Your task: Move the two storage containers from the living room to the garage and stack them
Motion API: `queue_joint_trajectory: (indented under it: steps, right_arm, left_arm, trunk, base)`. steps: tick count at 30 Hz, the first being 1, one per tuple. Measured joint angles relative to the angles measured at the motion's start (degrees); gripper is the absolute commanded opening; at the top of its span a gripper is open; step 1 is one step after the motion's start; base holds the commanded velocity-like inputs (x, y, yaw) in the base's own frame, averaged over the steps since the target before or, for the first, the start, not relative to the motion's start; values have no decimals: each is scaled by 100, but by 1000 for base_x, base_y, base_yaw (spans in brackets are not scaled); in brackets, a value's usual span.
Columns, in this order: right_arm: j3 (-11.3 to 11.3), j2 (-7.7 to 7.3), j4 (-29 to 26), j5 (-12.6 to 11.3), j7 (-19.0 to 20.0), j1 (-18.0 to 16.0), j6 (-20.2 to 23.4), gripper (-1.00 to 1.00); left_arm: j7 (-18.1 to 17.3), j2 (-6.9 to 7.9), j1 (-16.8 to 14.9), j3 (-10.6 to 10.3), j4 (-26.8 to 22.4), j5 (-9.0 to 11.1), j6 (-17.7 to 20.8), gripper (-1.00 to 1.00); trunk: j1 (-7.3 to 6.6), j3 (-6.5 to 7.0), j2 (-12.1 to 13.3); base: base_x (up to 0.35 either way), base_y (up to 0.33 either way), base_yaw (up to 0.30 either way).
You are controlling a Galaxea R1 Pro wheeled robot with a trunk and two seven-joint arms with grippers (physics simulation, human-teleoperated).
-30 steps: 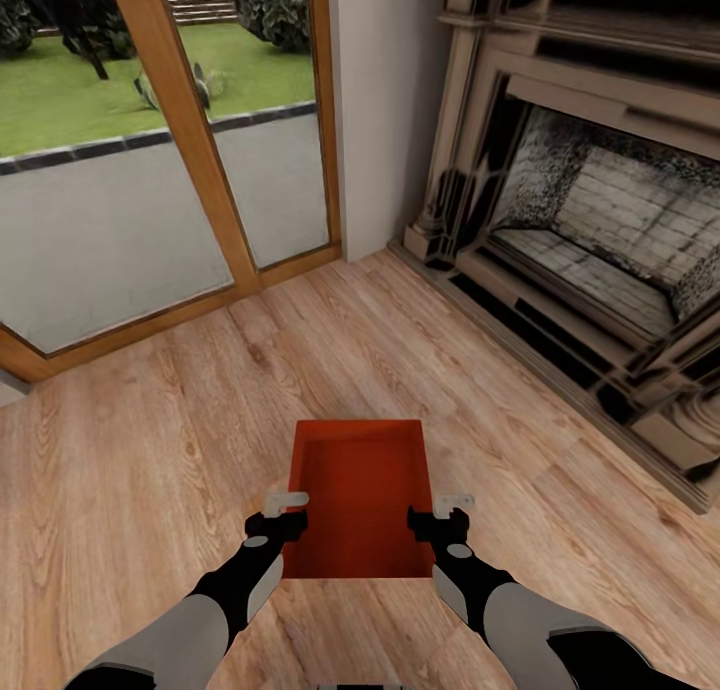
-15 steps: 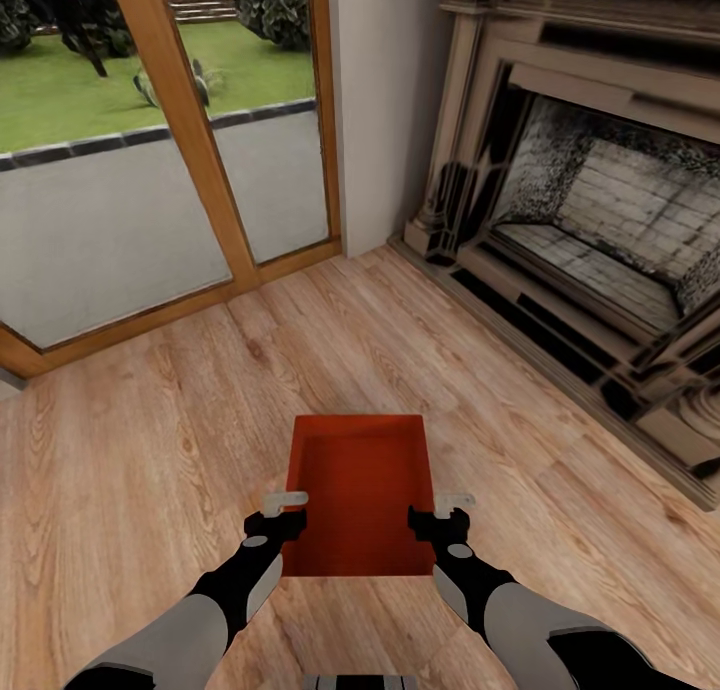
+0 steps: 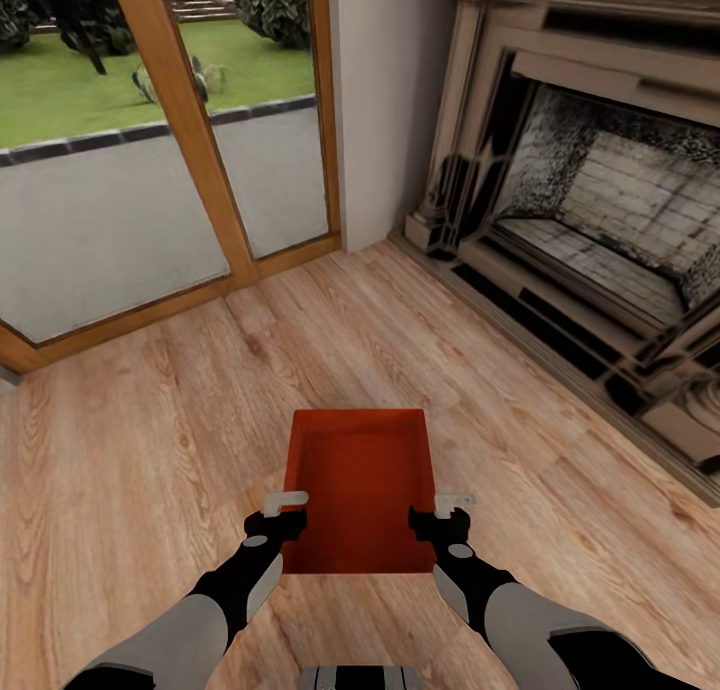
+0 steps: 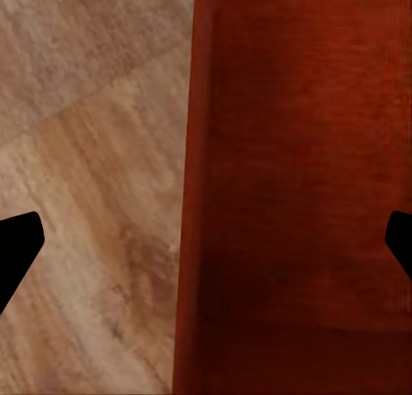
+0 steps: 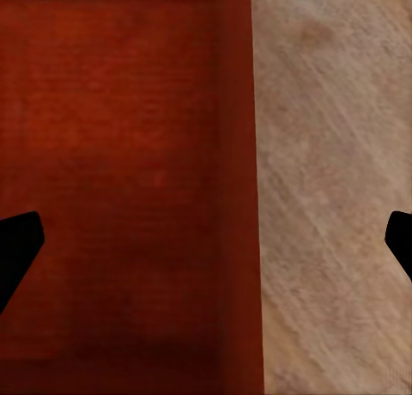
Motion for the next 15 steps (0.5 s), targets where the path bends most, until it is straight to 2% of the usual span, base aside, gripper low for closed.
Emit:
queue_joint_trajectory:
  steps: [15]
  right_arm:
    - [7, -16, 0, 4, -1, 0, -1, 100]
  left_arm:
    - [0, 7, 0, 2, -15, 1, -7, 100]
  trunk:
    - [308, -252, -563]
  base:
    - [0, 0, 0]
